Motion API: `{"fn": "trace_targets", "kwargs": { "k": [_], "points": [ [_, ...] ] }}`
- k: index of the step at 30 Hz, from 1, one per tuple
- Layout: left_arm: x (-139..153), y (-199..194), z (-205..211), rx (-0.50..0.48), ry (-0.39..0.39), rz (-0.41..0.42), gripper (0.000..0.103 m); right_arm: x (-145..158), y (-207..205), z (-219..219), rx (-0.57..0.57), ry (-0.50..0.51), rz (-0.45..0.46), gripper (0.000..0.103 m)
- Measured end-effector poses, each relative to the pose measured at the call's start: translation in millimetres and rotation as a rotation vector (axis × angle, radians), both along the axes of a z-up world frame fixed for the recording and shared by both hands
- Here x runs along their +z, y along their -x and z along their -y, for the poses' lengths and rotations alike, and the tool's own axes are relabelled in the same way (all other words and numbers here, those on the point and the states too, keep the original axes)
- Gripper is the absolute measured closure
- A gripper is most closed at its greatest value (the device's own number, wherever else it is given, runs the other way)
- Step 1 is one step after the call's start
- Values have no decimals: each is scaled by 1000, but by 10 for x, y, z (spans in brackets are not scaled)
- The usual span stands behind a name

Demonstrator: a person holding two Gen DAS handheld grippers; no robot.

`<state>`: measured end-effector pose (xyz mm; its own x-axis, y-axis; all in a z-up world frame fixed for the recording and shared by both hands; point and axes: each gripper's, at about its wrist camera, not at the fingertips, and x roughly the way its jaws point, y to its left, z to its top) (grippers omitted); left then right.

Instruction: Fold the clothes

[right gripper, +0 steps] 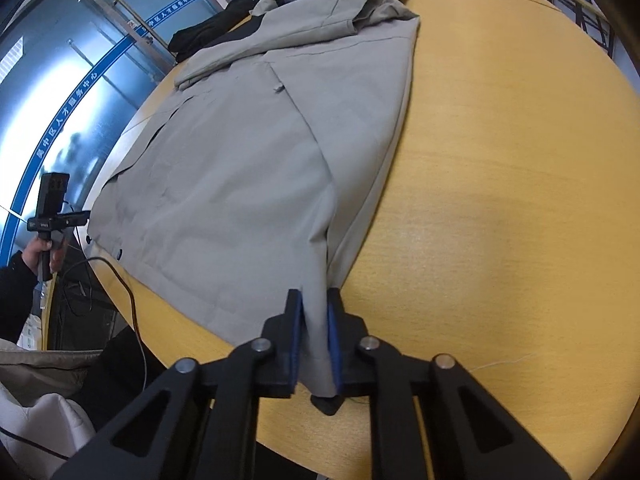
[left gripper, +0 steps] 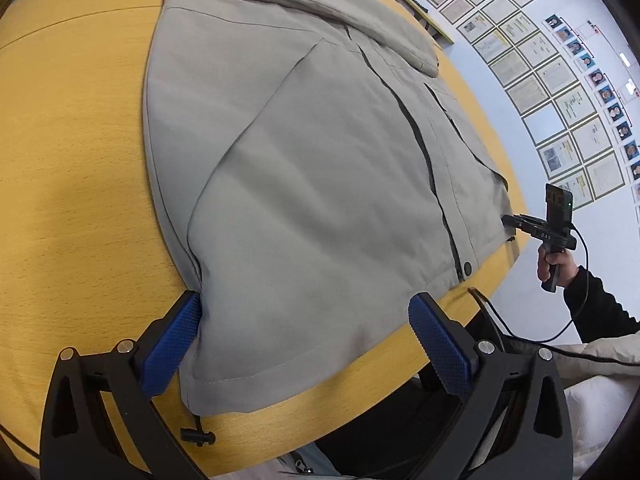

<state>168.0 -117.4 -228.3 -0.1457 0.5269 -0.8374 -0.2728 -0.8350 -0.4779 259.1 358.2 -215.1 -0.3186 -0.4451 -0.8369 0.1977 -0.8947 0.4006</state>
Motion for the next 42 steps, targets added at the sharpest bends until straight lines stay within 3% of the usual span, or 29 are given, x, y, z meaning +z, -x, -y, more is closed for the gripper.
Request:
{"fn": "trace_targets", "kwargs": {
  "k": [2,4,5,6,13,17,21,27,32,36,39,42],
  "points": [
    [1,8,21,8,-1,4,10,-3,-20,35,2,10,6,97],
    [-32,43,112,48,-13,38,52,22,-82,53,7,31,2,98],
    [-72,73,143,72,-16,66,91,53,-129,60,7,43,-5,99],
    [-141,81,224,102,-64,101,95,85,-175,67,7,55,-12,99],
    [-182,-51,347,136,-182,153,99,378,-485,108,24,69,-74,100],
    [76,-133,425,207,-351,128,100,676,-533,61,-3,97,-180,100],
    [485,-51,340,219,-487,52,100,1096,-382,90,4,120,-311,100],
    [752,426,74,246,-631,19,101,1532,187,96,20,159,-426,100],
    [990,1138,99,330,-720,-28,100,1882,909,-1,15,215,-500,100],
    [1263,1920,146,360,-682,-85,97,2140,1660,-184,17,207,-548,100],
    [1189,2588,215,374,-658,-89,97,2054,2263,-376,-10,207,-532,100],
    [940,3371,248,396,-638,-62,95,1765,2905,-573,-67,218,-495,100]
  ]
}}
